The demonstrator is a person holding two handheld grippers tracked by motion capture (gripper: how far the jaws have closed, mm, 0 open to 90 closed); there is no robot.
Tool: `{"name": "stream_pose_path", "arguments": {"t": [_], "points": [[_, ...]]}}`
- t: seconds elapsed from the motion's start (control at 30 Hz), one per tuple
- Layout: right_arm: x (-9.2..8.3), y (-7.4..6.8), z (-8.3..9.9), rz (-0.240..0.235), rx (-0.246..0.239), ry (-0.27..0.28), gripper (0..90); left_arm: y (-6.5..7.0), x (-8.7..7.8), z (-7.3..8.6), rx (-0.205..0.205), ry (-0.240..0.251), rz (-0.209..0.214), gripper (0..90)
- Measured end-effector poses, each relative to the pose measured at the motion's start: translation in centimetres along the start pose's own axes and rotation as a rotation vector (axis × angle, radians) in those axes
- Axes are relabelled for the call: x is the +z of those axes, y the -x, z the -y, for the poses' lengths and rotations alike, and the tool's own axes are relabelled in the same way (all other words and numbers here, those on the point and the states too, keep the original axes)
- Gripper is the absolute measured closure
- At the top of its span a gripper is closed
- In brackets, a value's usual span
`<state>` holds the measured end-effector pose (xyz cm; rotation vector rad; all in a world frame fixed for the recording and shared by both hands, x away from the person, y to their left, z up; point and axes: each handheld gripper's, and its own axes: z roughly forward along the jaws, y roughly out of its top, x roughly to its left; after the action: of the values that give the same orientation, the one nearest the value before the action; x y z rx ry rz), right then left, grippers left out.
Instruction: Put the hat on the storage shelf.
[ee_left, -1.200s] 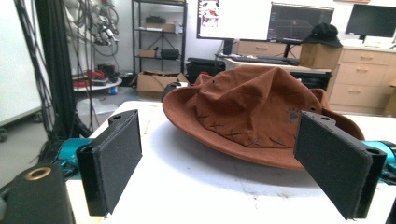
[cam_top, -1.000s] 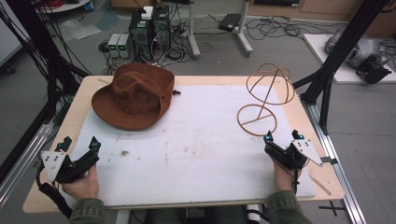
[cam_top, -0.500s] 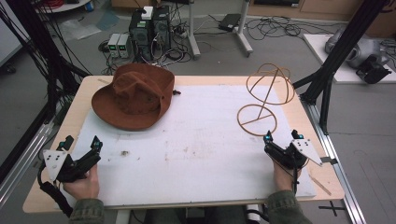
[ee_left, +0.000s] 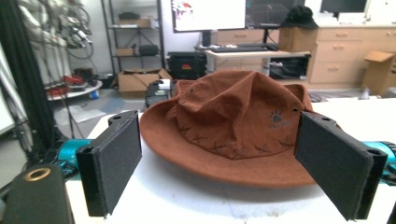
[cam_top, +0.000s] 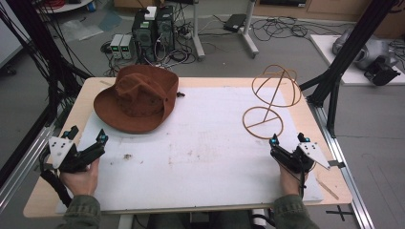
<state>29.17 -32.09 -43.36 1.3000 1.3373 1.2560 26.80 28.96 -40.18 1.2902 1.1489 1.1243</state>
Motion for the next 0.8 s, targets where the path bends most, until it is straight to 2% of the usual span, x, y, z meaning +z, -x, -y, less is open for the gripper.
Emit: {"name": "stream_pose_path", "arguments": {"t": [0.07, 0.13, 0.27, 0.43, 0.57, 0.67, 0.8], "points": [[0.0, 0.0, 0.0, -0.001, -0.002, 0.0, 6.7, -0.1, 1.0, -1.0, -0.018, 0.007, 0.022, 15.3], [0.0, 0.0, 0.0, -0.002, -0.001, 0.001, 6.7, -0.2, 1.7, -2.2, -0.017, -0.001, 0.026, 15.4], [0.1, -0.1, 0.1, -0.01, -0.001, -0.006, 6.7, -0.1, 3.7, -5.1, 0.041, -0.018, 0.039, 15.5], [0.2, -0.1, 0.1, -0.016, -0.004, -0.008, 6.7, 0.5, 6.3, -7.2, 0.091, -0.03, 0.052, 15.5], [0.3, -0.1, 0.2, -0.018, 0.0, -0.01, 6.7, 0.9, 9.4, -7.4, 0.111, -0.098, 0.068, 15.5], [0.4, 0.0, 0.2, -0.021, 0.002, -0.014, 6.7, 1.1, 11.7, -7.0, 0.073, -0.143, 0.083, 15.5], [0.5, 0.0, 0.3, -0.026, 0.003, -0.017, 6.7, 1.7, 14.2, -5.3, 0.039, -0.209, 0.079, 15.9]]}}
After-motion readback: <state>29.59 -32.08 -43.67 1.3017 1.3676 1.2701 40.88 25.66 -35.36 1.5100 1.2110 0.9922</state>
